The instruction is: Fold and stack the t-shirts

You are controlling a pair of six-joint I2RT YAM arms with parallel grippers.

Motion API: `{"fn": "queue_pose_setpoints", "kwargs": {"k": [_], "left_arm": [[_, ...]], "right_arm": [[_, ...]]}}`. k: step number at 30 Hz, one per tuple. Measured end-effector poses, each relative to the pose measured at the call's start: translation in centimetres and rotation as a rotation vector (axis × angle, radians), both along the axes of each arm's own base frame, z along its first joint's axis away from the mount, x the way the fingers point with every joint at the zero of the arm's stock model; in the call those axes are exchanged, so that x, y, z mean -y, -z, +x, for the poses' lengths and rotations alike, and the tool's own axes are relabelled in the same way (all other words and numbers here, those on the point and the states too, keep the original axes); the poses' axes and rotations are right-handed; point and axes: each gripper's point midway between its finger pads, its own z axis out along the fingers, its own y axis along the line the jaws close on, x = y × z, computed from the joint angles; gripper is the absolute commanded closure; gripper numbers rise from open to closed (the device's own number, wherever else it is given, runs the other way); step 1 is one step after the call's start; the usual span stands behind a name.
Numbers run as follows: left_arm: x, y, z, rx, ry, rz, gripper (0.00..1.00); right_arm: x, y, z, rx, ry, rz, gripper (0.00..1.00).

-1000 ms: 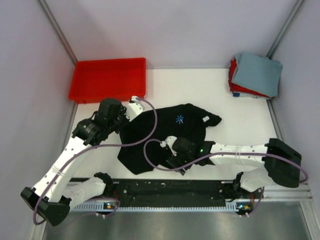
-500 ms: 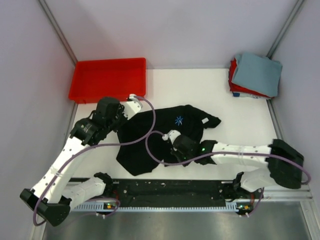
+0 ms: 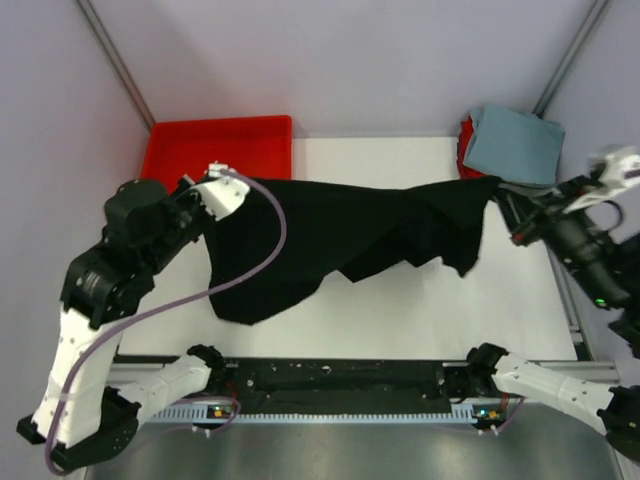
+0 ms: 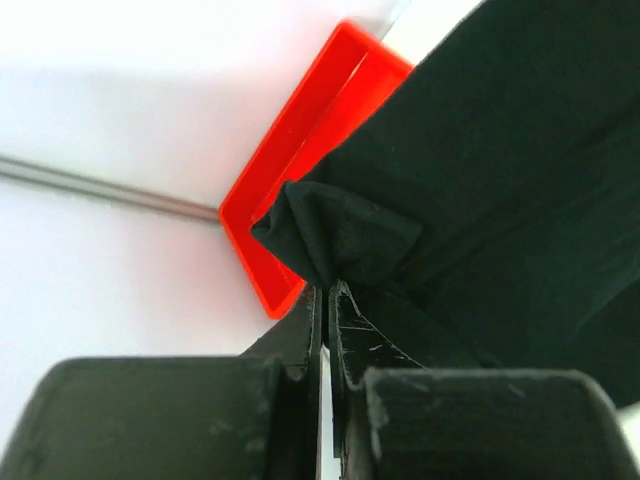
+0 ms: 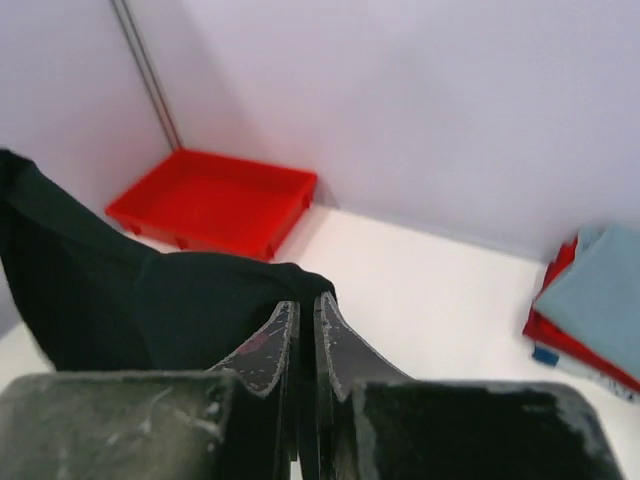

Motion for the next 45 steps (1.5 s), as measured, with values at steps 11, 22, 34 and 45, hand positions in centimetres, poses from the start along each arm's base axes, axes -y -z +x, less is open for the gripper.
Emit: {"fn": "queue_pose_setpoints", "kwargs": {"k": [11, 22, 34, 45], "left_arm": [[-1.2, -7.8, -14.3, 0.224, 0.35, -0.143, 1.0], [0.0, -2.7, -0.4, 0.069, 0.02, -0.032, 1.0], [7.3, 15.9, 12.9, -0.272, -0.039, 0.026, 1.0], [6.1, 8.8, 11.0, -0.169, -0.034, -0.063, 1.0]], "right_arm": [[1.1, -7.5, -4.2, 0.072, -0.153, -0.047, 1.0], [1.3, -2.8, 7.8, -0.084, 0.18, -0.343, 1.0], [-0.1, 20.9, 27.6, -0.534, 0.229, -0.575, 1.0], [2.1, 7.6, 17.7, -0.237, 0.207, -0.435, 1.0]]}}
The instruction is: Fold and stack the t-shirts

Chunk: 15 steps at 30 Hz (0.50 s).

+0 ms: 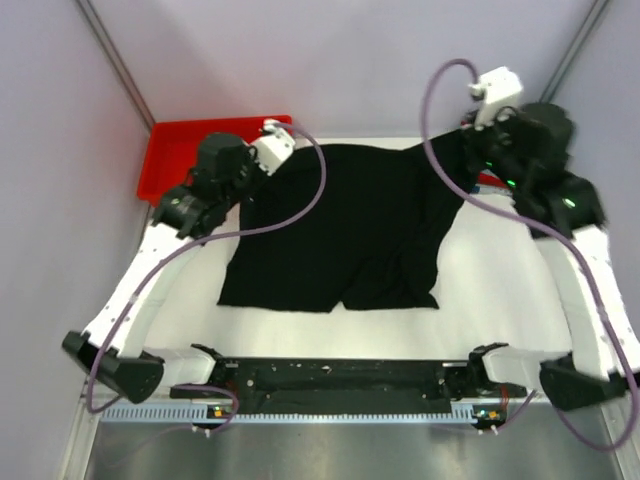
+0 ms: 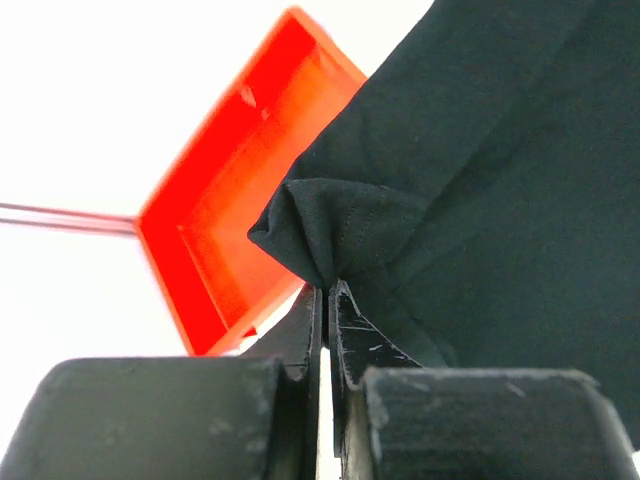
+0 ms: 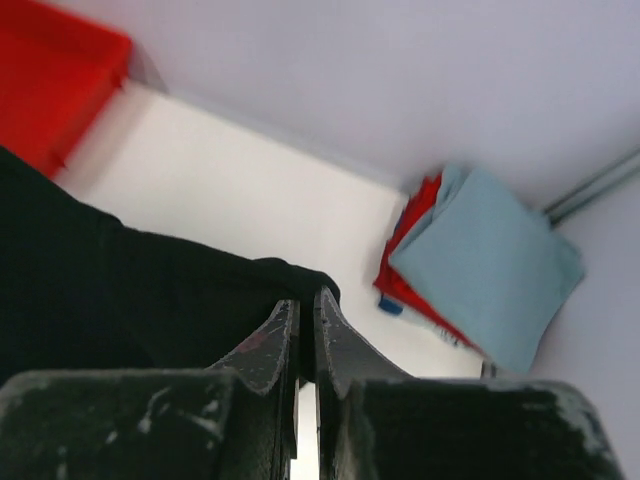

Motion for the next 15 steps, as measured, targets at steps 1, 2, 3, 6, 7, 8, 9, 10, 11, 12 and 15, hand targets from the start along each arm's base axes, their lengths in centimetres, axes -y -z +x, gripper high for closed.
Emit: {"fn": "queue_pose_setpoints", "kwargs": {"k": [1, 2, 3, 6, 7, 8, 9, 10, 11, 12, 15], "left_arm": [[-0.2, -2.1, -0.8, 0.031, 0.011, -0.02, 1.0], [-0.4, -4.6, -2.0, 0.069, 0.028, -0.05, 1.0], [-0.7, -7.2, -3.4, 0.114, 0.05, -0.082, 1.0], [-1.9, -14.2, -9.3, 0.26, 0.143, -0.179, 1.0], [-2.4, -16.1, -11.8, 0.308, 0.181, -0.205, 1.0], [-3.0, -17.7, -14.2, 0.35, 0.216, -0.225, 1.0], [-3.4, -18.8, -16.0, 0.383, 0.241, -0.242, 1.0], [-4.2, -20.4, -18.6, 0.432, 0.272, -0.265, 1.0], [-4.8, -21.7, -20.7, 0.479, 0.296, -0.286, 1.0], [-5.2, -22.6, -22.2, 0.512, 0.313, -0.3, 1.0], [-6.0, -24.2, -25.4, 0.576, 0.356, -0.327, 1.0]], "right_arm": [[0.2, -2.7, -2.1, 0.066, -0.026, 0.022, 1.0], [0.4, -5.5, -4.4, 0.135, -0.06, 0.044, 1.0], [0.6, -8.1, -6.8, 0.204, -0.099, 0.062, 1.0], [0.4, -13.8, -14.1, 0.373, -0.244, 0.097, 1.0], [0.4, -15.5, -17.2, 0.434, -0.301, 0.11, 1.0], [0.5, -17.0, -20.0, 0.49, -0.347, 0.122, 1.0], [0.5, -18.1, -22.2, 0.532, -0.383, 0.131, 1.0], [0.6, -19.3, -24.7, 0.581, -0.425, 0.141, 1.0], [0.5, -20.4, -26.9, 0.625, -0.465, 0.152, 1.0], [0.5, -21.4, -28.7, 0.667, -0.498, 0.16, 1.0], [0.7, -22.8, -31.9, 0.739, -0.55, 0.172, 1.0]]}}
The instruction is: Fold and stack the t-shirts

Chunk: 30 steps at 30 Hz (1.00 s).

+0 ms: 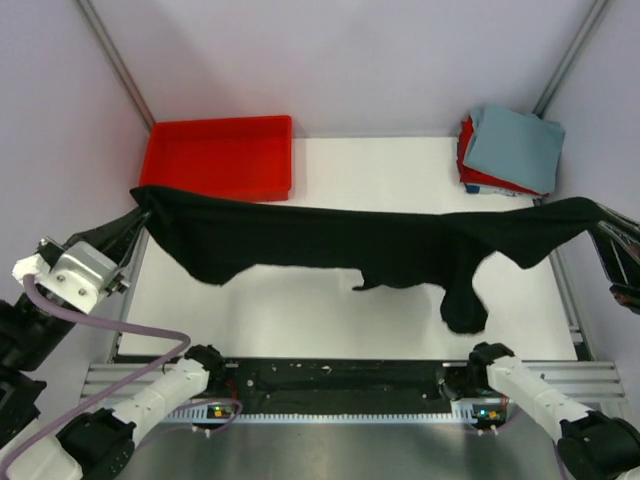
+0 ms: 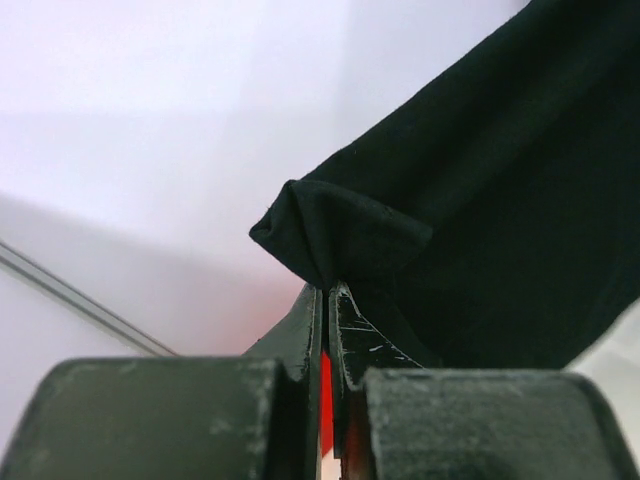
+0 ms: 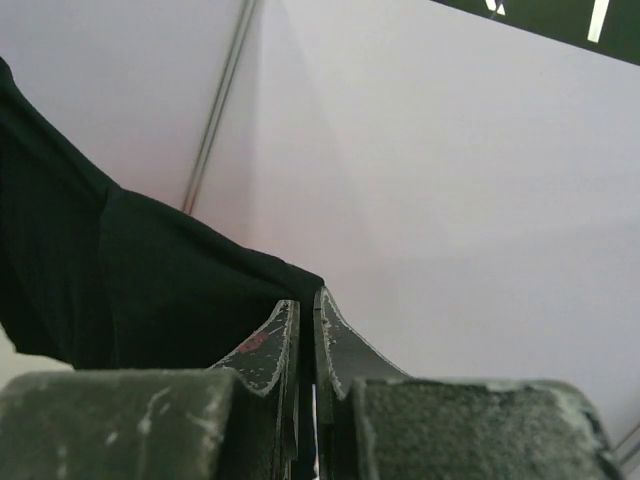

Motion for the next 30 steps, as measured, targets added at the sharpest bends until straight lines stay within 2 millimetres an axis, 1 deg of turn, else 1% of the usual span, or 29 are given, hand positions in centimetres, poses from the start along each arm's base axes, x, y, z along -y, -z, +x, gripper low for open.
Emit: {"fn": "queue_pose_setpoints", "kwargs": {"k": [2, 3, 4, 6, 9, 10, 12, 13, 14, 15, 16, 17, 18, 19, 20, 21, 22, 23, 24, 25, 26, 27, 28, 29, 30], "left_arm": [[0.1, 0.2, -0.2, -0.005, 0.011, 0.003, 1.0], [0.3, 0.6, 0.2, -0.02, 0.011, 0.009, 1.0], [0.6, 1.3, 0.7, -0.043, 0.008, 0.018, 1.0], [1.1, 3.2, 2.5, -0.107, -0.007, 0.042, 1.0], [2.4, 6.7, 6.5, -0.216, -0.05, 0.083, 1.0], [2.9, 8.2, 8.2, -0.256, -0.067, 0.1, 1.0], [3.9, 11.6, 11.5, -0.337, -0.103, 0.142, 1.0], [4.4, 13.6, 13.3, -0.38, -0.121, 0.167, 1.0], [5.0, 15.6, 14.9, -0.421, -0.136, 0.192, 1.0], [5.5, 17.5, 16.4, -0.456, -0.151, 0.213, 1.0], [6.0, 19.3, 17.7, -0.484, -0.159, 0.233, 1.0], [6.5, 21.6, 19.3, -0.521, -0.169, 0.259, 1.0], [7.0, 23.9, 20.6, -0.557, -0.179, 0.288, 0.93], [7.4, 26.1, 21.9, -0.587, -0.186, 0.316, 0.93], [7.7, 28.1, 23.0, -0.61, -0.195, 0.346, 0.92], [7.9, 29.5, 23.9, -0.627, -0.203, 0.365, 0.88], [8.1, 30.9, 25.1, -0.64, -0.216, 0.385, 0.88], [8.3, 31.9, 26.3, -0.644, -0.232, 0.401, 0.89], [8.4, 32.7, 27.6, -0.642, -0.25, 0.408, 0.86], [8.4, 33.3, 28.8, -0.645, -0.273, 0.413, 0.72], [8.3, 33.7, 29.7, -0.646, -0.293, 0.416, 0.56], [8.2, 33.8, 30.9, -0.644, -0.317, 0.413, 0.42], [8.1, 33.7, 32.1, -0.637, -0.342, 0.405, 0.28], [7.8, 33.2, 33.0, -0.627, -0.365, 0.391, 0.16], [7.7, 32.7, 33.7, -0.614, -0.38, 0.378, 0.01]], "right_arm": [[0.0, 0.0, -0.1, -0.002, -0.005, 0.003, 1.0], [-0.1, 0.2, 0.2, -0.011, -0.004, 0.001, 1.0], [-0.2, 0.7, 0.9, -0.034, 0.0, -0.003, 1.0], [-0.6, 1.7, 2.8, -0.091, 0.014, -0.014, 1.0], [-1.3, 3.6, 7.9, -0.202, 0.066, -0.034, 1.0], [-1.6, 4.5, 10.2, -0.244, 0.092, -0.042, 1.0], [-2.4, 7.1, 15.6, -0.341, 0.144, -0.071, 1.0], [-3.0, 8.9, 18.6, -0.396, 0.168, -0.093, 1.0], [-3.5, 10.6, 21.0, -0.442, 0.185, -0.111, 1.0], [-4.2, 13.0, 24.3, -0.503, 0.205, -0.14, 1.0], [-4.8, 15.3, 26.9, -0.555, 0.221, -0.165, 1.0], [-5.3, 17.4, 29.2, -0.598, 0.234, -0.188, 1.0], [-5.8, 20.2, 31.8, -0.655, 0.253, -0.22, 1.0], [-6.2, 23.3, 34.4, -0.716, 0.277, -0.254, 1.0], [-6.4, 25.5, 36.1, -0.757, 0.291, -0.278, 1.0], [-6.7, 28.0, 37.9, -0.805, 0.311, -0.305, 0.98], [-6.9, 30.3, 39.6, -0.843, 0.328, -0.326, 0.94], [-7.0, 32.3, 41.0, -0.882, 0.347, -0.344, 0.86], [-7.1, 34.1, 42.3, -0.918, 0.366, -0.357, 0.77], [-7.2, 35.3, 43.6, -0.945, 0.385, -0.36, 0.66], [-7.2, 36.1, 44.7, -0.964, 0.405, -0.358, 0.57], [-7.2, 36.8, 45.8, -0.984, 0.432, -0.352, 0.5], [-7.2, 37.2, 46.8, -0.996, 0.458, -0.339, 0.42], [-7.0, 37.3, 47.4, -1.006, 0.483, -0.325, 0.37], [-6.9, 37.2, 47.5, -1.016, 0.499, -0.307, 0.32]]}}
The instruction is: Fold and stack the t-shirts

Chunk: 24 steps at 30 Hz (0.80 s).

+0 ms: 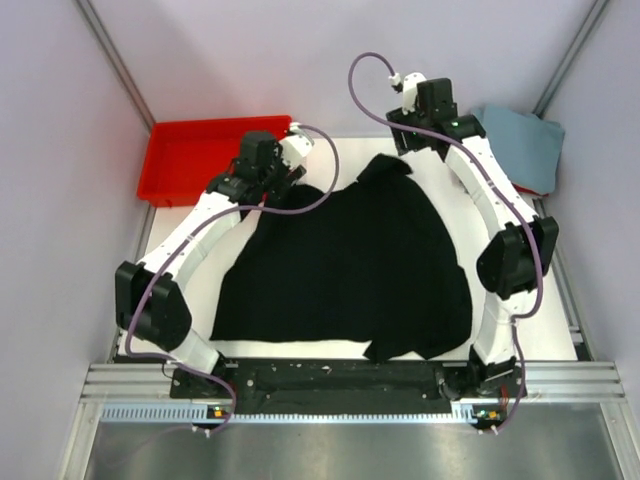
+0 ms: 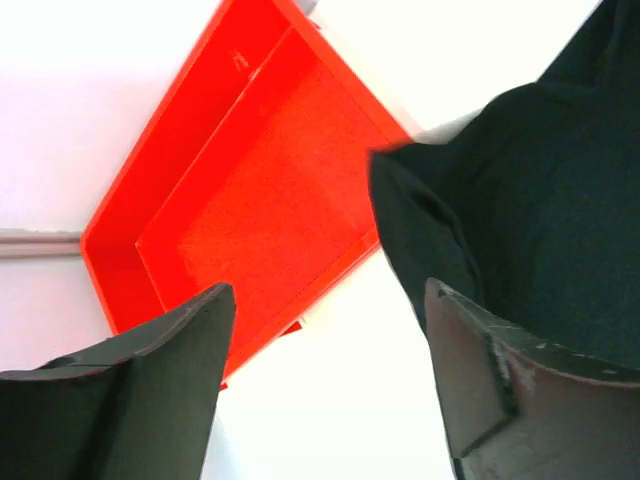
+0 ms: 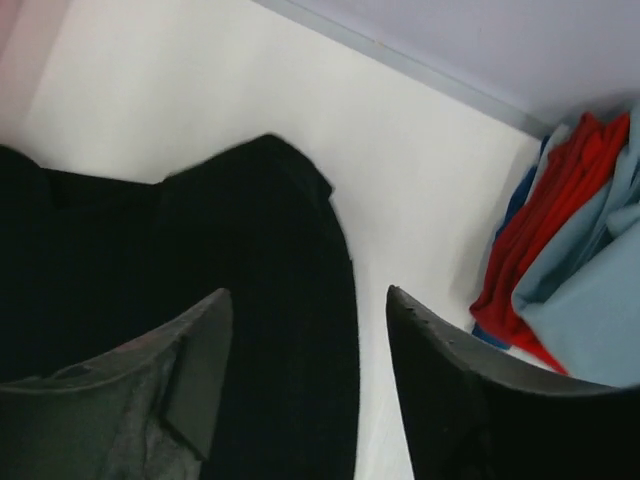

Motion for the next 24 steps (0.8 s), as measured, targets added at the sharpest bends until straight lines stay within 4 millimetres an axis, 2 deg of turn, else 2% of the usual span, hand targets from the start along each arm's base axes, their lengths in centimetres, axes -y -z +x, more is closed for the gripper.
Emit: {"fn": "queue_pose_setpoints", "kwargs": {"k": [2, 3, 4, 6, 8, 10, 12, 15, 16, 17, 19, 22, 24], "left_arm": [[-0.3, -1.1, 0.3, 0.028, -0.012, -0.02, 0.01], [-0.4, -1.8, 0.0, 0.039, -0.008, -0.033, 0.01], [-0.3, -2.3, -0.4, 0.047, 0.003, -0.046, 0.01], [-0.1, -3.6, -2.5, 0.061, 0.07, -0.065, 0.01], [0.1, -4.7, -5.1, 0.064, 0.149, -0.071, 0.06], [-0.1, -5.6, -8.7, 0.066, 0.253, -0.06, 0.11], [-0.5, -5.6, -12.5, 0.044, 0.35, -0.023, 0.13], [-1.6, -2.8, -16.9, -0.048, 0.457, 0.058, 0.12], [-2.2, -0.9, -18.3, -0.1, 0.484, 0.093, 0.11], [-2.8, 1.3, -19.8, -0.167, 0.508, 0.129, 0.1], [-4.4, 6.2, -22.7, -0.325, 0.543, 0.198, 0.08], [-6.6, 11.9, -26.3, -0.529, 0.555, 0.276, 0.06], [-7.6, 13.7, -27.9, -0.605, 0.557, 0.303, 0.05]], "right_arm": [[0.5, -0.5, -0.9, -0.018, 0.043, 0.019, 0.21], [0.8, -1.0, -1.6, -0.018, 0.06, 0.036, 0.05], [1.0, -1.4, -2.5, -0.021, 0.075, 0.055, 0.01], [2.0, -1.8, -6.0, -0.045, 0.122, 0.112, 0.01], [3.3, -1.8, -10.0, -0.066, 0.175, 0.155, 0.01], [4.8, -1.4, -14.3, -0.08, 0.256, 0.219, 0.01], [6.1, -0.2, -17.6, -0.095, 0.325, 0.28, 0.01], [7.8, 3.5, -22.3, -0.154, 0.449, 0.361, 0.03], [8.2, 4.8, -23.5, -0.176, 0.484, 0.374, 0.04], [8.9, 7.2, -25.5, -0.215, 0.549, 0.388, 0.04], [9.6, 9.4, -27.4, -0.258, 0.618, 0.397, 0.04], [10.7, 12.8, -30.0, -0.307, 0.724, 0.407, 0.01], [11.3, 14.8, -31.4, -0.354, 0.802, 0.395, 0.01]]}}
